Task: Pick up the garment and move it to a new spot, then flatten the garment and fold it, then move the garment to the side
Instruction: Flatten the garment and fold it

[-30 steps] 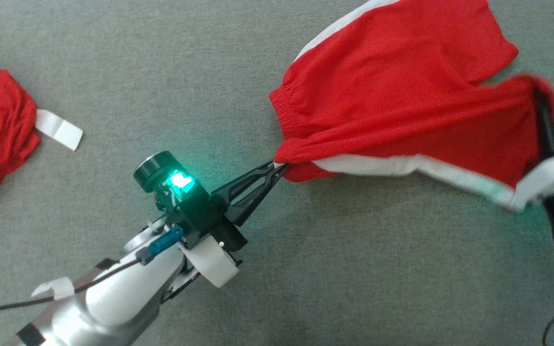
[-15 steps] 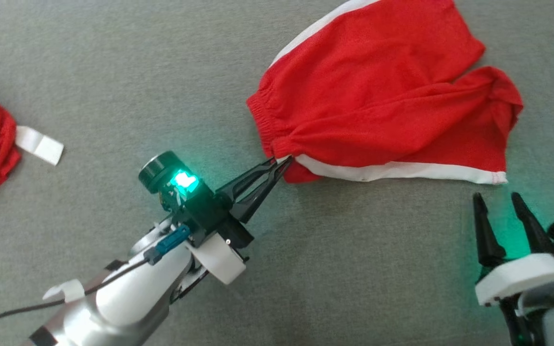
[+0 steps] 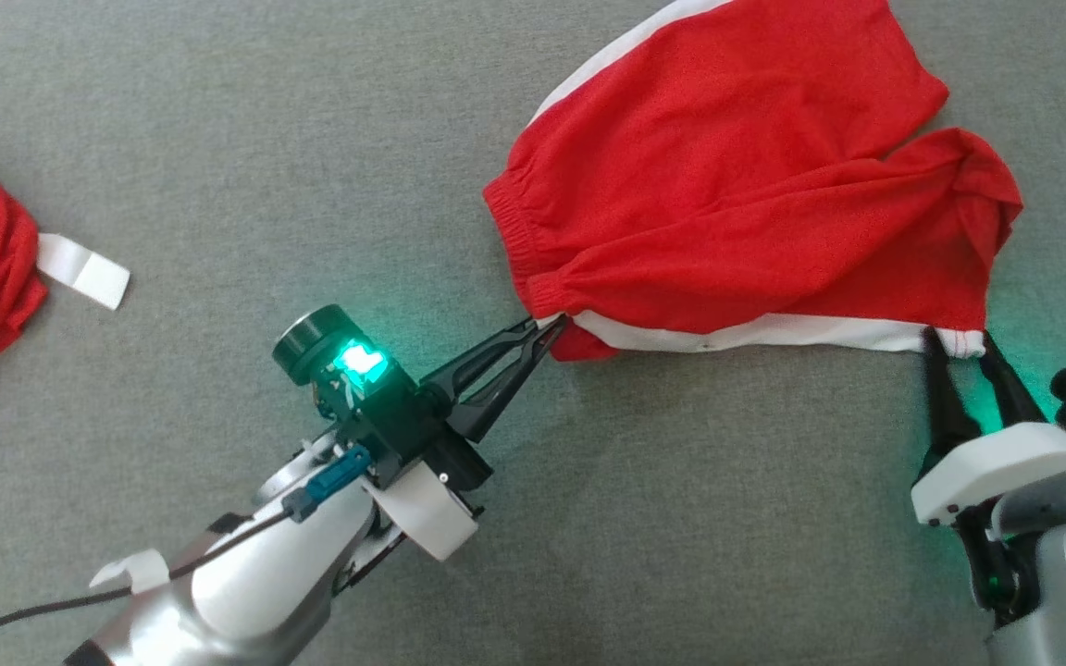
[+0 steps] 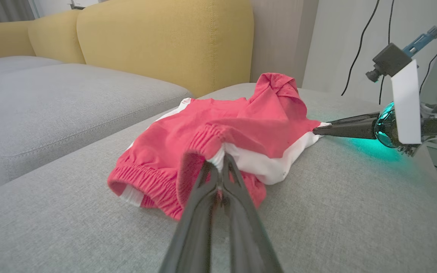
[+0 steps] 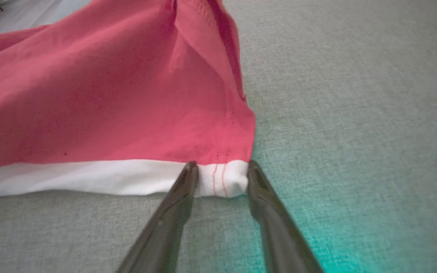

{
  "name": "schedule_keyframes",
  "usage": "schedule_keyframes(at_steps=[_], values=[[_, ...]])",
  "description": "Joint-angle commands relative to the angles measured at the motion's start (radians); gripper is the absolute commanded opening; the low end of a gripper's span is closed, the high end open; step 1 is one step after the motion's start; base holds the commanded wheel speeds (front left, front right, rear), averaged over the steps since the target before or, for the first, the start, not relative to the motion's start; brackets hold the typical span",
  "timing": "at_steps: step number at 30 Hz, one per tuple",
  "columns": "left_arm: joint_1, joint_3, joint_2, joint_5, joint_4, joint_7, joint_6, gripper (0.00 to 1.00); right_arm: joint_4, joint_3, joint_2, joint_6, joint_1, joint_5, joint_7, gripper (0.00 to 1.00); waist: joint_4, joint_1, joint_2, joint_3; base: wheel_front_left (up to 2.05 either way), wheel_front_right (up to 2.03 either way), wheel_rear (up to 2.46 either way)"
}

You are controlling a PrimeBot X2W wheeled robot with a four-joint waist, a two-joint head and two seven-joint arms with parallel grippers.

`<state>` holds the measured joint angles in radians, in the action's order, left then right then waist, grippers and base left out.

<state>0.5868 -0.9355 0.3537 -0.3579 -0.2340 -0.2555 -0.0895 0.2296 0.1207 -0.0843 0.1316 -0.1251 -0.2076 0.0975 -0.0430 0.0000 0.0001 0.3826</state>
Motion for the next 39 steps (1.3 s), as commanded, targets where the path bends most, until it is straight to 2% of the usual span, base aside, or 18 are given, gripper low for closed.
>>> schedule_keyframes(at_steps=[1,4,8,13,19,24,27,30,35,39], values=[[0.020,0.044,0.009,0.014,0.026,-0.006,-0.004,0.00,-0.011,-0.015,-0.017,-0.001,-0.006,-0.007,0.006,0.00,0.005,0.0000,-0.0001,-0.001,0.00,0.00,0.00],[0.018,0.053,0.009,0.020,0.025,-0.006,-0.004,0.00,-0.022,-0.002,-0.017,-0.001,0.009,-0.016,0.008,0.00,0.006,0.0000,-0.0001,-0.009,0.00,0.00,0.00],[-0.003,0.063,0.021,0.037,0.035,-0.006,-0.001,0.00,-0.095,0.017,-0.022,-0.001,0.054,-0.038,0.013,0.00,-0.008,0.0000,-0.0001,-0.039,0.00,0.00,0.00],[-0.057,0.050,0.067,0.070,0.079,-0.006,0.012,0.00,-0.286,0.040,-0.055,-0.001,0.144,-0.114,0.092,0.00,-0.043,0.0000,-0.0001,-0.091,0.00,0.00,0.00],[-0.133,0.006,0.116,0.090,0.187,0.045,0.031,0.00,-0.555,0.129,-0.086,-0.001,0.263,-0.184,0.222,0.00,-0.068,0.0000,-0.0001,-0.143,0.00,0.00,0.00],[-0.165,-0.012,0.126,0.064,0.306,0.111,0.035,0.00,-0.676,0.184,-0.090,-0.001,0.259,-0.208,0.319,0.00,-0.052,0.0000,-0.0001,-0.144,0.00,0.00,0.00],[-0.154,0.005,0.108,0.021,0.341,0.135,0.035,0.00,-0.647,0.193,-0.099,-0.001,0.194,-0.219,0.366,0.00,-0.023,0.0000,-0.0001,-0.126,0.00,0.00,0.00],[-0.126,0.019,0.082,-0.026,0.328,0.165,0.025,0.00,-0.565,0.186,-0.129,-0.001,0.107,-0.230,0.408,0.00,0.012,0.0000,-0.0001,-0.104,0.00,0.00,0.00],[-0.057,0.047,0.013,-0.104,0.244,0.200,0.010,0.00,-0.405,0.158,-0.195,-0.001,-0.062,-0.224,0.444,0.00,0.068,0.0000,-0.0001,-0.060,0.00,0.00,0.00],[-0.007,0.077,-0.038,-0.138,0.167,0.202,0.016,0.00,-0.290,0.109,-0.223,-0.001,-0.201,-0.216,0.461,0.00,0.097,0.0000,-0.0001,-0.029,0.00,0.00,0.00]])
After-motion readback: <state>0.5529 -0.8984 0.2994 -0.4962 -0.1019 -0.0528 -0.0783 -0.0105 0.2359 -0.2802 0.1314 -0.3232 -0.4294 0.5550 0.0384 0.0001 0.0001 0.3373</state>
